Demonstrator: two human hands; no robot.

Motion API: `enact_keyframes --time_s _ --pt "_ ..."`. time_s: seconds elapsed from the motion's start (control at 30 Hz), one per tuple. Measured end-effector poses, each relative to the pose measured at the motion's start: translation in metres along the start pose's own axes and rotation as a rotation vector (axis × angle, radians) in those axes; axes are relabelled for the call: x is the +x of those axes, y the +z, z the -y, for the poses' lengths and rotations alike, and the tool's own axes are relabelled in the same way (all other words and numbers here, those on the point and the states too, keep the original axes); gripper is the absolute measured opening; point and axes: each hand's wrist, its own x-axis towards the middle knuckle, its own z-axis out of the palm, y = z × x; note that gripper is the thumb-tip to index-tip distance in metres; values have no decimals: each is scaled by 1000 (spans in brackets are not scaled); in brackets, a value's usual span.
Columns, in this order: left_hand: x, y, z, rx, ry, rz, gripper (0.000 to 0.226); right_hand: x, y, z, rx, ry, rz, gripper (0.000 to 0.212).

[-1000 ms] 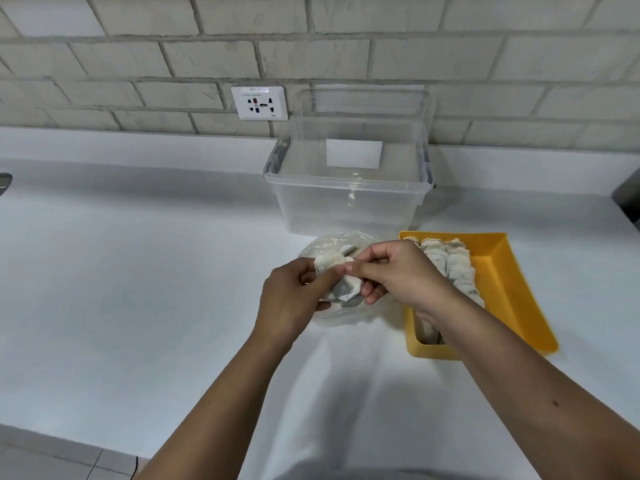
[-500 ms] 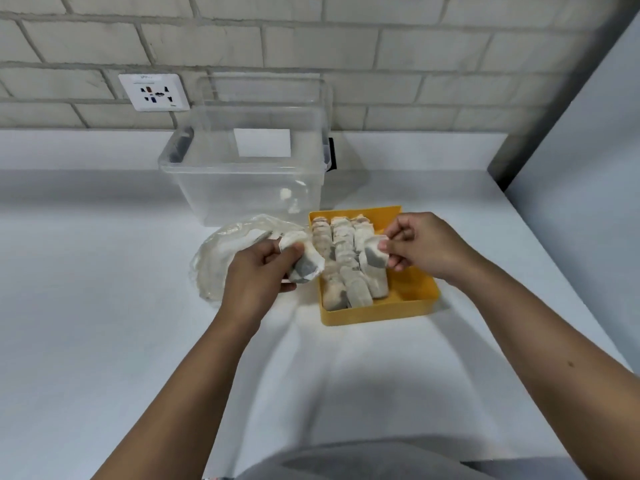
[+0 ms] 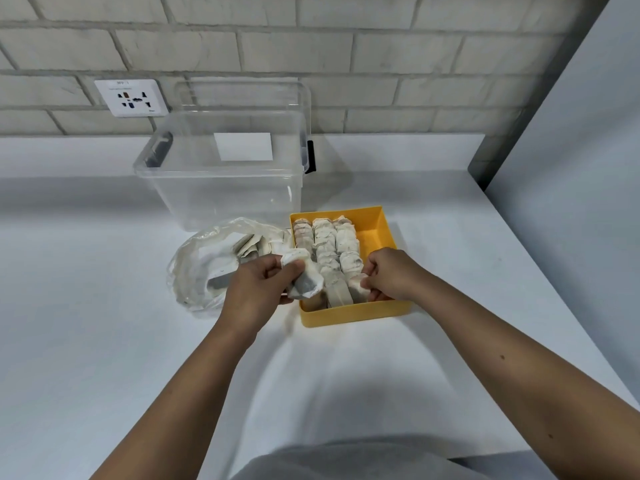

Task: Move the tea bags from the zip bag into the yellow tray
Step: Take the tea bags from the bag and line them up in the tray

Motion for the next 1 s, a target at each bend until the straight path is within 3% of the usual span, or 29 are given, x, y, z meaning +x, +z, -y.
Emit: enact_keyframes --time_s 0.17,0.33,0.43,0.5,0.63,0.83,1.0 --pt "3 1 0 -14 -11 5 12 2 5 2 -42 16 -57 4" --pt "7 4 -2 -66 -72 61 15 0 6 0 -53 -7 -107 17" --pt "9 5 -5 -110 -130 91 23 -16 -5 8 -141 -195 -253 41" --pt "10 7 -7 -136 -150 99 24 -31 -12 17 -56 -418 -270 47" --pt "9 13 -8 -134 -159 122 22 -43 -9 22 14 -681 -223 31" --pt "6 14 -8 -233 -220 248 18 -36 -7 12 24 -726 -265 15" --pt "5 12 -4 -281 -218 278 17 -37 -14 7 130 -644 -299 8"
